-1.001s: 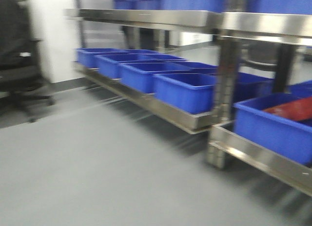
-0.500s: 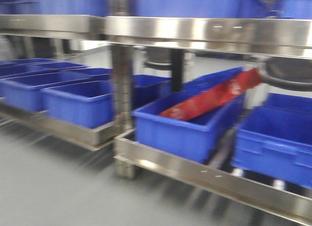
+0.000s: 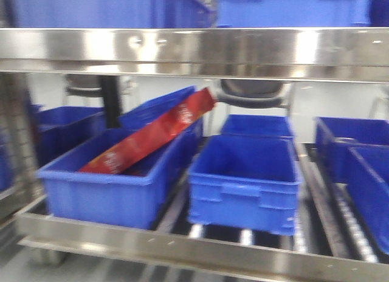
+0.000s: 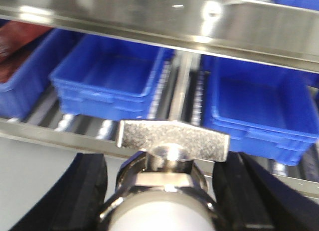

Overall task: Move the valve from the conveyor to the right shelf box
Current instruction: 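Hold both valves while the base drives to the blue-bin shelf, then extend both grippers into the shelf above a blue bin, then open the left gripper to drop its valve into the blue bin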

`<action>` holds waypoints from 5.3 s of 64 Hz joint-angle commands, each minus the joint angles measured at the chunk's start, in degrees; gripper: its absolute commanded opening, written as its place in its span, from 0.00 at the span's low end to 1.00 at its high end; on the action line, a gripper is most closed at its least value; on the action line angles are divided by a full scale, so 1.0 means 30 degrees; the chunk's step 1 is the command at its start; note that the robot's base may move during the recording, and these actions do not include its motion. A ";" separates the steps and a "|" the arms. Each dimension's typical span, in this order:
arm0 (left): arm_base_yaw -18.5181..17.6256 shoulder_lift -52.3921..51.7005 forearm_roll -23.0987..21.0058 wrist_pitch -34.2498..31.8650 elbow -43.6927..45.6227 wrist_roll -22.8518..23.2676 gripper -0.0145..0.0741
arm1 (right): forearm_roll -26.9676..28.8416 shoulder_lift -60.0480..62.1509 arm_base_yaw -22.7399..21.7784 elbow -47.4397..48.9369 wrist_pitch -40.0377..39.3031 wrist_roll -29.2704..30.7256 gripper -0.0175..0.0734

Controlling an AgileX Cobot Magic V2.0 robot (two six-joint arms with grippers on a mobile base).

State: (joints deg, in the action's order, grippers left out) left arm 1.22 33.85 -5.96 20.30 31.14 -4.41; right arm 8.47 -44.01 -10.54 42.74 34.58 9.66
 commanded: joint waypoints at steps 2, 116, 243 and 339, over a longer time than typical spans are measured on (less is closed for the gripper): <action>-0.0064 -0.0142 -0.0138 -0.1091 0.0126 0.0033 0.04 | -0.0063 0.0234 -0.0059 0.0113 -0.1389 0.0095 0.01; -0.0064 0.0015 -0.0138 -0.1127 0.0126 0.0033 0.04 | -0.0063 0.0197 -0.0059 0.0113 -0.1832 0.0095 0.01; -0.8345 2.2429 -0.0625 0.3297 2.4950 -0.0977 0.04 | 0.2466 -1.6215 0.7321 1.7303 -0.4134 0.0095 0.01; -0.8306 2.3139 -0.0882 0.3890 2.4950 -0.0822 0.51 | 0.2466 -1.7221 0.7482 1.7303 -0.3515 0.0095 0.80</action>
State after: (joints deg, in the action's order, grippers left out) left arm -23.55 104.13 -8.05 32.25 105.42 -7.11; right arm 15.91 -96.46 11.78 94.13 25.44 9.68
